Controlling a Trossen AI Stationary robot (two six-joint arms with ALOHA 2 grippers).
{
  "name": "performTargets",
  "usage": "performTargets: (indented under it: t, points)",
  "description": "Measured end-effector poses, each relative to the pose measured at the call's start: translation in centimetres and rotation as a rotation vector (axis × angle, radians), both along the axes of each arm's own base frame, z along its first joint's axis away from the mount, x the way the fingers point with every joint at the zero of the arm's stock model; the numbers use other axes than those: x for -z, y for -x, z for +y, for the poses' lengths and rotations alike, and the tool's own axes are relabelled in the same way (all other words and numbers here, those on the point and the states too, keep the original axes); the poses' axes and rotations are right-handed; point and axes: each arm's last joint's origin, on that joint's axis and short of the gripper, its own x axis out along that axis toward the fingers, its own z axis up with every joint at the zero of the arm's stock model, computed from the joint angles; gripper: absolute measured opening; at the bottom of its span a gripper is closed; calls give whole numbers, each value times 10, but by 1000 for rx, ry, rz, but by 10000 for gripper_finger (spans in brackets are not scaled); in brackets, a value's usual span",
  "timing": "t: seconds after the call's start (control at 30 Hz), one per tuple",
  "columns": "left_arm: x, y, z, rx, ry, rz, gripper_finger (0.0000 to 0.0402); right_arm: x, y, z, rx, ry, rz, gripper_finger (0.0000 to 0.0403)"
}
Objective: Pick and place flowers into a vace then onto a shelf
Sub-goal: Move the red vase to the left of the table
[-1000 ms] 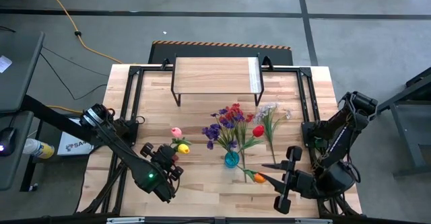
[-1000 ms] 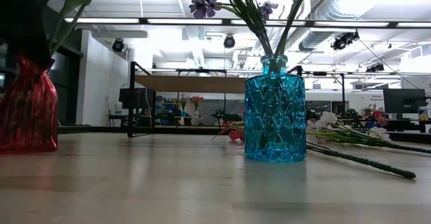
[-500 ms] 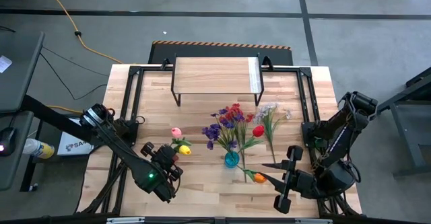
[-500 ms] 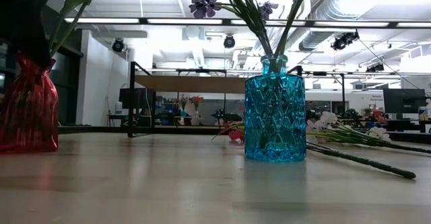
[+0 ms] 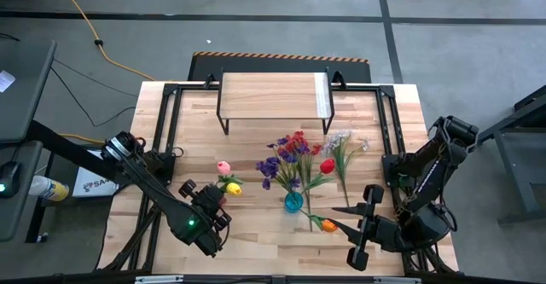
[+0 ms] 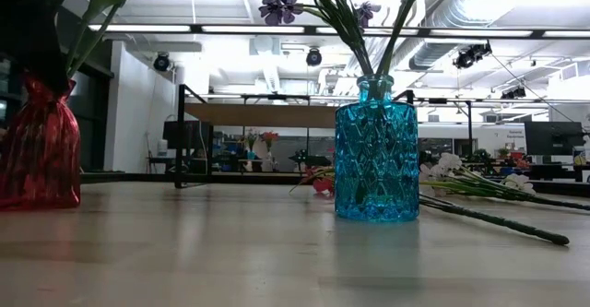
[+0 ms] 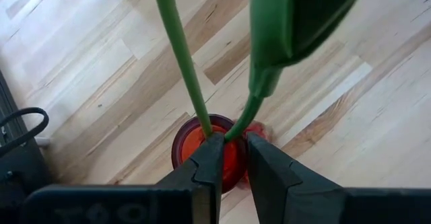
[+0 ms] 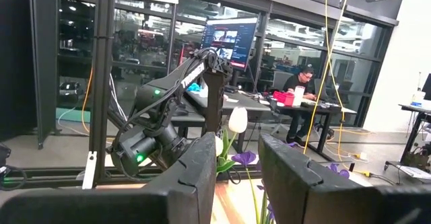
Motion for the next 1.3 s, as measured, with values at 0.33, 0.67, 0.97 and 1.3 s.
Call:
performTargets:
  t: [0.33,0.67,0.97,1.3]
  points:
    - [0,-2,-1,2,6,-33,97,0,0,0,0,0,0,103]
    - [0,-2,-1,-26,15,-49,116,0,0,0,0,0,0,103]
    - [1,-2,-2,-46,24,-59,270,0,0,0,0,0,0,103]
    - [1,-1,-2,-10,50,15,386,0,0,0,1,0,1,103]
